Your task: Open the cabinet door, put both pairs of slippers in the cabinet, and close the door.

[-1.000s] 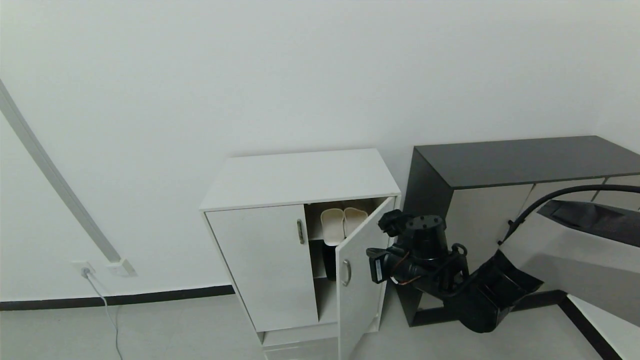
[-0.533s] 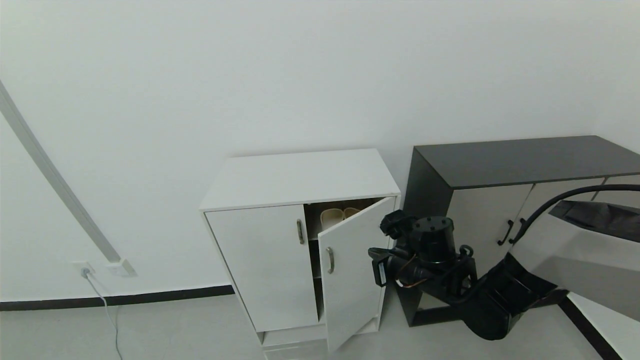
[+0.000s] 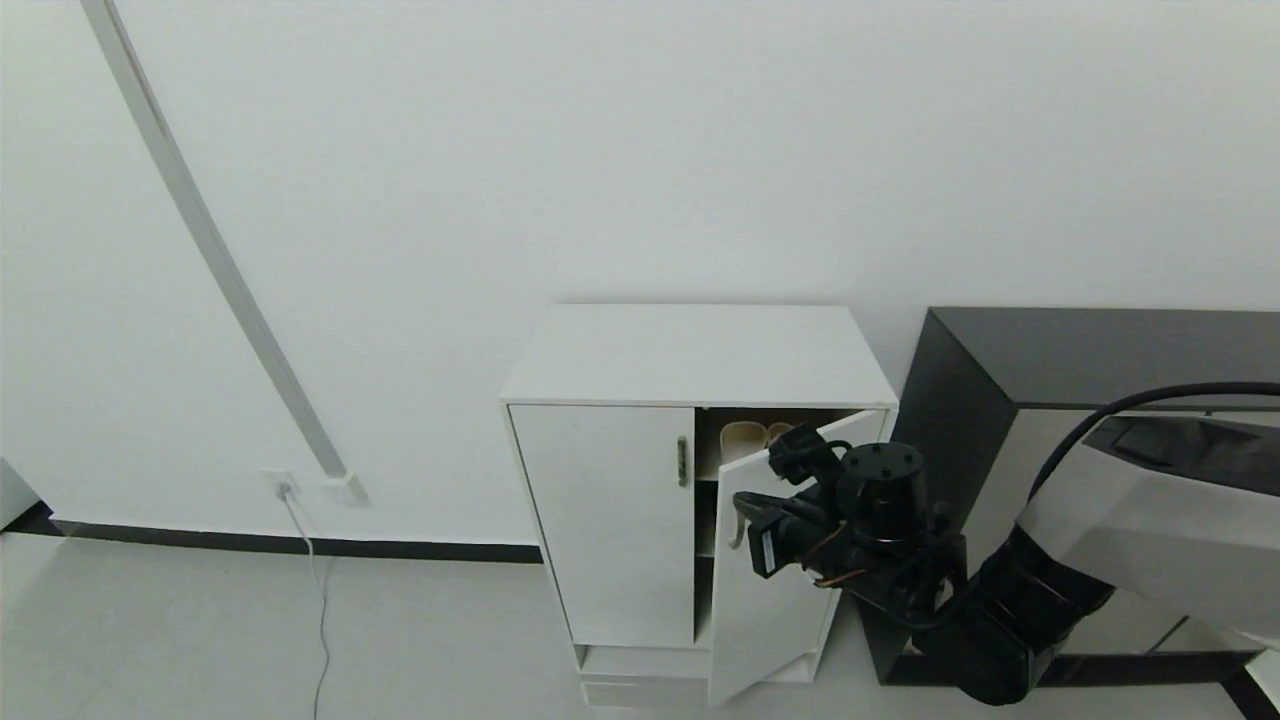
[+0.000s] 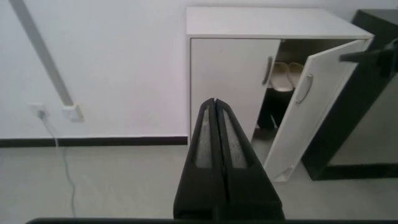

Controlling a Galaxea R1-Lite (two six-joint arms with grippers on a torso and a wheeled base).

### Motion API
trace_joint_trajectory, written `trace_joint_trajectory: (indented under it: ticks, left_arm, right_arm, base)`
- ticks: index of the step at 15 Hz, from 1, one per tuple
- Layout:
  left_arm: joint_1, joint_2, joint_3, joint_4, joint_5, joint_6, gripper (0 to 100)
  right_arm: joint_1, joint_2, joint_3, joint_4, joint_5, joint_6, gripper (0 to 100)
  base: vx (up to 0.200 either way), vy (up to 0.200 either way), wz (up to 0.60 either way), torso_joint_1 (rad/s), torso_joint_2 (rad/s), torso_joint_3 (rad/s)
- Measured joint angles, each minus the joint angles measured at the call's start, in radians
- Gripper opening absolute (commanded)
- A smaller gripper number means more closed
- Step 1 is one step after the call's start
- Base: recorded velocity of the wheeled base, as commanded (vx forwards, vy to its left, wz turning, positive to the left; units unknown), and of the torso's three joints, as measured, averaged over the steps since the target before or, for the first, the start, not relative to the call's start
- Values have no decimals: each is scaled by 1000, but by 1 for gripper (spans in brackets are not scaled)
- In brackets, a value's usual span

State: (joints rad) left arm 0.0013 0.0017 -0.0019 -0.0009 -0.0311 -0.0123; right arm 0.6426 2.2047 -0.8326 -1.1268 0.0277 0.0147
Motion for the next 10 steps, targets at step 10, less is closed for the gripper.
trace_joint_trajectory:
  ticks: [10]
  left_arm:
    - [-1,0,0,1,0,2,0]
  right_arm:
    - [7,-21,150,5,-51,9,0]
  base:
    - [0,0,0,0,0,0]
